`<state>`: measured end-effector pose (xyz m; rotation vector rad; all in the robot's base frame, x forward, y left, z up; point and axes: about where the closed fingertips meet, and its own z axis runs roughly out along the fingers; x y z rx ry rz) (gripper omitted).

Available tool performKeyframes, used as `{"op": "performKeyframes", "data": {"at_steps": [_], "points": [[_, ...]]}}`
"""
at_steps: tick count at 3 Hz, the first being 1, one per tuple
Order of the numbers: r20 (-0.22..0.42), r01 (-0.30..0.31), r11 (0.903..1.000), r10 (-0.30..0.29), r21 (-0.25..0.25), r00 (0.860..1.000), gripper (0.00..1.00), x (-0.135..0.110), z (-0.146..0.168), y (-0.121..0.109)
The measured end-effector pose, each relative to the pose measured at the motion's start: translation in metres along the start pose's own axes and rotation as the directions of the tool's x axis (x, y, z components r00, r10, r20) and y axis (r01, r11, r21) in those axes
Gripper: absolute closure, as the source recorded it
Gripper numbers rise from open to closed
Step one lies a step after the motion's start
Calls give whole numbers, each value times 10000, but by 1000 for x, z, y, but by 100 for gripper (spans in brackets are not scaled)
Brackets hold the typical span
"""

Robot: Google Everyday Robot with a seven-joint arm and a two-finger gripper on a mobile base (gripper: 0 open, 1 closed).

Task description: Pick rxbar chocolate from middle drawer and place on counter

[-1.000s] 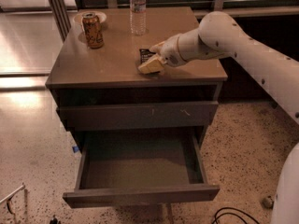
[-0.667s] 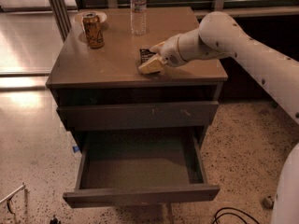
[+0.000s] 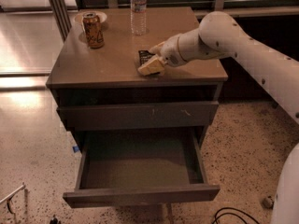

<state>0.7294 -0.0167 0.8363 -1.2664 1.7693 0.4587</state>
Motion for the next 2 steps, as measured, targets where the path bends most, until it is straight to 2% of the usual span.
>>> {"op": "performKeyframes", "data": {"at_steps": [1,2], "points": [[0,0,10000,0,0,10000,0,0,0,0],[0,0,10000,0,-1,10000,0,0,0,0]]}}
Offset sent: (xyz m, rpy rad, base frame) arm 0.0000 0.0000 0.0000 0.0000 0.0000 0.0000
